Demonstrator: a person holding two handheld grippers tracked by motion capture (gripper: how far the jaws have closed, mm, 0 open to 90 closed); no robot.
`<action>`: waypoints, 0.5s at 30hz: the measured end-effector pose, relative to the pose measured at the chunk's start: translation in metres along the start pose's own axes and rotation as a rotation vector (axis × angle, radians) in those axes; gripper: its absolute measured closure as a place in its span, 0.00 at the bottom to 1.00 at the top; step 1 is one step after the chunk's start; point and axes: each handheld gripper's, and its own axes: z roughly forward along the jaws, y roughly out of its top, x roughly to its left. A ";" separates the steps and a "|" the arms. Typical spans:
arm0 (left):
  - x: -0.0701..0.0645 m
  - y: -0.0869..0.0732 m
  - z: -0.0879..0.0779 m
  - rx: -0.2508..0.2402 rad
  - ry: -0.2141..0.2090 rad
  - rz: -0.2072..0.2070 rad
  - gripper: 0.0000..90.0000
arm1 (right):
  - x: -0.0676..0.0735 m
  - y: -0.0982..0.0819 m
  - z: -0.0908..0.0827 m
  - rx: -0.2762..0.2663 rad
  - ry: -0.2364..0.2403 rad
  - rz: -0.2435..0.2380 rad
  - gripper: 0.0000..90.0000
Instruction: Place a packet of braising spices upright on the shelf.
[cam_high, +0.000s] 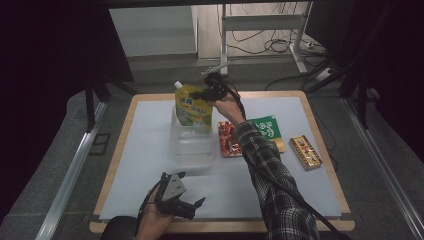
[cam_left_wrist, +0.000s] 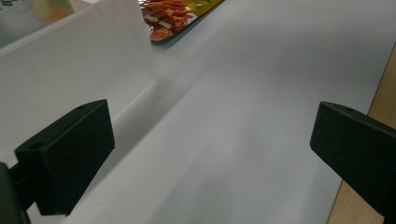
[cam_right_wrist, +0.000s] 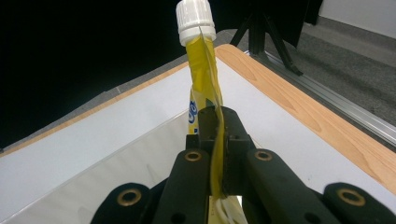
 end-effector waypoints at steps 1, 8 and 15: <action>0.000 0.000 0.000 0.002 -0.001 0.002 0.00 | 0.002 0.000 0.002 0.004 -0.005 -0.002 0.99; 0.000 0.000 -0.001 -0.001 0.007 0.003 0.00 | 0.013 0.004 0.003 0.037 -0.037 -0.051 0.95; -0.001 0.000 0.000 -0.001 0.007 0.005 0.00 | 0.018 0.007 -0.010 0.017 -0.063 -0.089 0.57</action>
